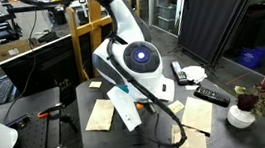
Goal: Take the marker out of the cup and put it on the table
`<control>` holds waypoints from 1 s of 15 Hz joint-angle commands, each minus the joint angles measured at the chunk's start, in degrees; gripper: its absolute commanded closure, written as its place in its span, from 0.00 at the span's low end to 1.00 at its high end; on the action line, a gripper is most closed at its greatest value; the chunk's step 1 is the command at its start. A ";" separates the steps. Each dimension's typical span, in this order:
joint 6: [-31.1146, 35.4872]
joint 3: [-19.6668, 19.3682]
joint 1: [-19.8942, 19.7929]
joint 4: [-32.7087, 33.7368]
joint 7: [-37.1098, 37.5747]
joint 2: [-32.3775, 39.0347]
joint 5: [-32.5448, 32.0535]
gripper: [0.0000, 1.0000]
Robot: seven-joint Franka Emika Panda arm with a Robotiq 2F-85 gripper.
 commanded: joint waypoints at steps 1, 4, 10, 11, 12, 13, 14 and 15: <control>-0.26 0.86 -0.96 1.57 1.18 1.19 -1.85 0.95; -0.44 0.84 -0.84 1.62 2.10 1.22 -3.39 0.48; 0.42 1.51 -0.56 -0.56 1.86 -2.54 -4.96 0.04; 0.62 1.61 -0.35 -1.26 1.85 -3.79 -5.32 0.00; 0.64 1.66 -0.16 -1.79 1.97 -4.91 -5.73 0.00; 0.78 1.68 0.10 -2.44 2.17 -6.23 -6.09 0.00; 0.50 1.67 0.36 -3.25 2.46 -7.80 -6.76 0.00; 0.34 1.72 0.52 -3.97 2.62 -9.30 -7.42 0.00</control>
